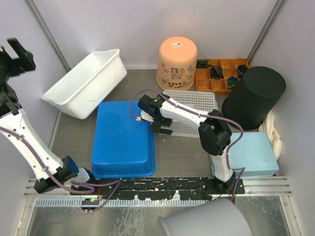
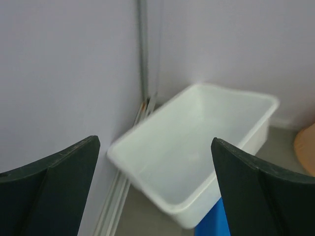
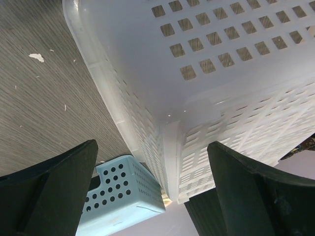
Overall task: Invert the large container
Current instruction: Turn the container upside down at the center of the board.
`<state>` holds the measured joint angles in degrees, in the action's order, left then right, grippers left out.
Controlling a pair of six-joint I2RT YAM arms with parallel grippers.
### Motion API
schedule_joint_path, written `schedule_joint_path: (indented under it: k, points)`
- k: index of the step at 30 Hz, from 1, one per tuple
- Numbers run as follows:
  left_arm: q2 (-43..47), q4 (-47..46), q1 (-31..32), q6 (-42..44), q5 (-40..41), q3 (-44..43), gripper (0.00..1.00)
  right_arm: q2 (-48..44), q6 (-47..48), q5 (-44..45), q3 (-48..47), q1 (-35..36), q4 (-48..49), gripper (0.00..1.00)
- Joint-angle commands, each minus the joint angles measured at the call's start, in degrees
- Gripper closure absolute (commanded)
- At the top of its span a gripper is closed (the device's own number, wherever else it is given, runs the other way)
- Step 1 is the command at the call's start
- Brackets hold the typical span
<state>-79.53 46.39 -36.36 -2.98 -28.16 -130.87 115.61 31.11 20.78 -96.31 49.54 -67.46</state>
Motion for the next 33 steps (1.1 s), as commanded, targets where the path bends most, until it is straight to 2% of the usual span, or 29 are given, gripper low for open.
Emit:
schedule_joint_path:
  k: [1, 4, 6, 9, 11, 13, 15, 18, 20, 23, 28, 33]
  points:
    - [5.67, 9.29, 0.22, 14.22, 16.22, 15.62, 0.02, 1.41, 3.3, -1.81, 5.23, 2.79, -4.87, 0.0]
    - [10.09, 13.62, 0.16, 15.58, 17.39, 18.97, 0.02, -2.71, 5.38, -0.45, 3.58, 3.96, -3.68, 0.0]
    - [11.21, 16.31, 0.23, 15.72, 19.6, 19.42, 0.02, -5.41, 7.85, -1.79, -2.27, 4.79, -3.26, 0.0]
    - [11.52, 21.44, 0.27, 16.43, 23.22, 19.84, 0.02, -8.37, 10.73, -10.88, -19.28, 5.06, 1.17, 0.0]
    - [10.22, 29.04, 0.22, 17.2, 21.54, 18.73, 0.02, -7.27, 8.91, -15.64, -33.78, 4.68, 4.94, 0.0]
    - [9.23, 36.05, 0.17, 17.13, 19.53, 18.78, 0.02, -3.96, 5.05, -16.28, -50.06, 4.11, 10.08, 0.0]
    - [9.67, 40.18, 0.22, 16.24, 20.32, 21.45, 0.02, -2.68, 2.76, -17.43, -58.55, 3.66, 17.35, 0.0]
    - [12.49, 42.03, 0.19, 10.98, 24.41, 26.81, 0.02, -6.16, 0.0, -18.64, -51.8, 3.55, 33.66, 0.0]
    - [15.45, 41.36, 0.22, 9.25, 24.41, 30.57, 0.02, -3.75, -4.73, -19.11, -54.01, 2.65, 35.96, 0.0]
    - [20.38, 38.76, 0.2, 9.07, 21.5, 37.59, 0.02, -5.06, -12.67, -21.41, -48.62, -0.33, 39.31, 0.0]
    - [23.81, 38.23, 0.19, 8.22, 13.32, 43.79, 0.02, -7.68, -18.46, -18.95, -41.8, -3.18, 34.12, 0.0]
    - [22.56, 39.81, 0.21, 10.41, 11.94, 44.74, 0.02, -9.15, -13.26, -21.63, -39.06, -3.84, 21.88, 0.0]
